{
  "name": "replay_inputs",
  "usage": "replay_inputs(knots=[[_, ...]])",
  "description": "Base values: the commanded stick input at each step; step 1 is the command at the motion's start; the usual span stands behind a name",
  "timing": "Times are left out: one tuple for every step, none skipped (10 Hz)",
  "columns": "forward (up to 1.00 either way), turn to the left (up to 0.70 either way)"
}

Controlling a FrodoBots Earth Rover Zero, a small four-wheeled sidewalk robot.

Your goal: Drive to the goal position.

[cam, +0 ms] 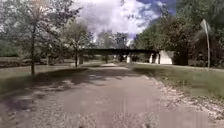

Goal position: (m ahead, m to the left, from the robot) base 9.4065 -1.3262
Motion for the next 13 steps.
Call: replay_inputs(knots=[[1.0, 0.0], [1.0, 0.0], [1.0, 0.0], [1.0, 0.0], [1.0, 0.0], [1.0, 0.0], [1.0, 0.0], [1.0, 0.0], [1.0, 0.0], [1.0, 0.0], [1.0, 0.0], [1.0, 0.0], [1.0, 0.0]])
